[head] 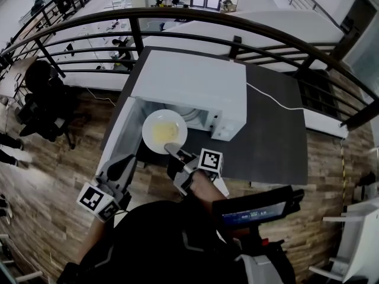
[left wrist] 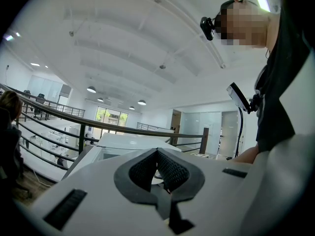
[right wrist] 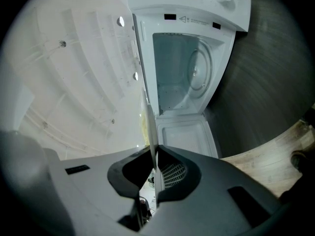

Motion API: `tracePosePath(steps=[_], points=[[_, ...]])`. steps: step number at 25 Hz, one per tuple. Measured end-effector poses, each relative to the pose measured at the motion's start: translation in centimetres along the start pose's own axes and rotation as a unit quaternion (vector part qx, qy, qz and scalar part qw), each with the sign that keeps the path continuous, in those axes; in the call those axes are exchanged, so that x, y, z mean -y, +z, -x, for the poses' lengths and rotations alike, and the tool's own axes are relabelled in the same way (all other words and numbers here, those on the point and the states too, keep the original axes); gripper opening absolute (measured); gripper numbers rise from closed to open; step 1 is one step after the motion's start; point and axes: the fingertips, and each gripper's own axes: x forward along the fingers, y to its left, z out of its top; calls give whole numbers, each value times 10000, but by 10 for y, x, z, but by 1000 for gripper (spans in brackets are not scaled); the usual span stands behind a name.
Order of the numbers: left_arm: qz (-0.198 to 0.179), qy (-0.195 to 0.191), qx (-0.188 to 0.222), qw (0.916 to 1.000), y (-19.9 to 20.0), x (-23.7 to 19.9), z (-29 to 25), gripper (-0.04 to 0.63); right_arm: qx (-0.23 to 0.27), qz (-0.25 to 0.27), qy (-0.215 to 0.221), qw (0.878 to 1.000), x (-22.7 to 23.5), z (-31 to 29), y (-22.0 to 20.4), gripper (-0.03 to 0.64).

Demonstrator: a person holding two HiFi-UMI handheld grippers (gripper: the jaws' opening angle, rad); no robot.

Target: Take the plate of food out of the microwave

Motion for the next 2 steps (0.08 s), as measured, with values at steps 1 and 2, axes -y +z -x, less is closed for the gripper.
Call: tracePosePath(steps=[1,2], points=[[-1,-3,-1,10000,0,0,0,5,4,5,-10,10000,-1,0,0,23],[-1,-6,-3,10000,1,1,1,5,8,9,-19,10000,-1,0,-1,23]])
